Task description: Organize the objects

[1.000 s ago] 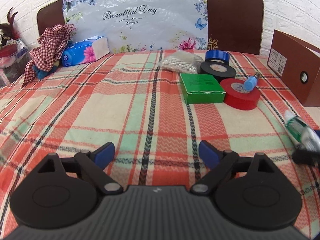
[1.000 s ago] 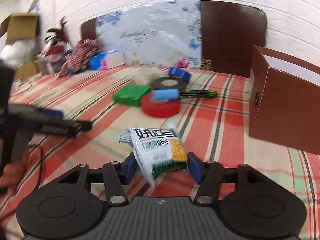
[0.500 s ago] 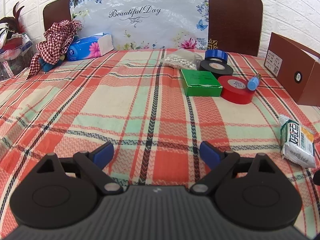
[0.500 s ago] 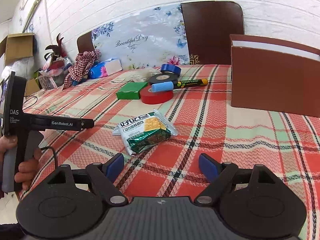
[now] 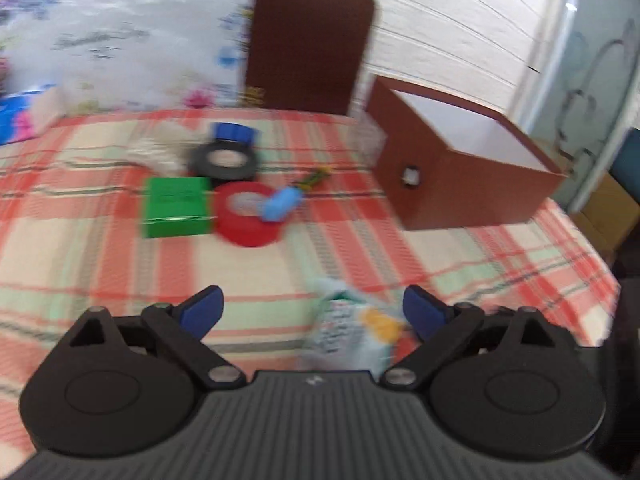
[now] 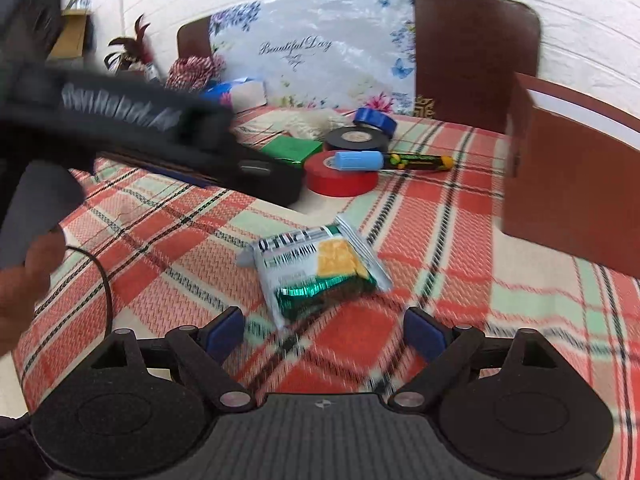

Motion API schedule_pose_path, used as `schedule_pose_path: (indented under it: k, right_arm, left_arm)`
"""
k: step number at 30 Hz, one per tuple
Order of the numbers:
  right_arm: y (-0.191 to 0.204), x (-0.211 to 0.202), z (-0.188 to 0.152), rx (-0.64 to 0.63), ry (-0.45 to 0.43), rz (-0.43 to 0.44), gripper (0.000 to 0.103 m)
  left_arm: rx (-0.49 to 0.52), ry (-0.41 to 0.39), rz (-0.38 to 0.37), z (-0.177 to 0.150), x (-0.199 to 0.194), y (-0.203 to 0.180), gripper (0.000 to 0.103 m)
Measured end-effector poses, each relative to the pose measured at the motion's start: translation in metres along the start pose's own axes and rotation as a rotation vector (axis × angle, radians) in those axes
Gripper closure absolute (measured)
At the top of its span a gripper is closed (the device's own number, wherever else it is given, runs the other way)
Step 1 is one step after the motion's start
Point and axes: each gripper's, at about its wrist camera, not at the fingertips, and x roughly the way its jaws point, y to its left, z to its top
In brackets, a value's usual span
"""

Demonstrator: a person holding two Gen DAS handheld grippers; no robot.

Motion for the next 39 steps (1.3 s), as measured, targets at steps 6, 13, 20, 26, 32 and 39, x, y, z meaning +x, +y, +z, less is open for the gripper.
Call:
schedule_pose_path:
  k: [6, 13, 20, 26, 32, 39]
  right_arm:
    - [-0.001, 0.014, 0.010, -0.034, 0.009, 0.038, 0.027]
    - [0.008, -0.005, 0.000, -0.083, -0.052, 0.045, 0.049]
    - [0.006, -0.025, -0.004, -0.059, -0.114, 0.057, 0.049]
    - [0.002, -0.034, -0.004, -0.060, -0.128, 0.076, 0.049]
    - [-0.010, -0.051, 0.005, -0.069, -0.224, 0.041, 0.049]
    - [-0.044, -0.071, 0.041, -0.095, -0.383, -0.062, 0.048]
  left_arm:
    - [-0.071, 0.164, -0.078, -0.013, 0.041, -0.002, 0.028]
    - [0.000, 0.144, 0.021, -0.024, 0.022, -0.017, 0.052]
    - [0.033, 0.119, 0.054, -0.020, 0.009, -0.036, 0.052]
    - [0.032, 0.107, 0.079, -0.022, 0.002, -0.046, 0.052]
    - [0.090, 0.045, 0.086, 0.000, -0.008, -0.070, 0.052]
    - [0.190, -0.070, 0.070, 0.061, -0.007, -0.108, 0.052]
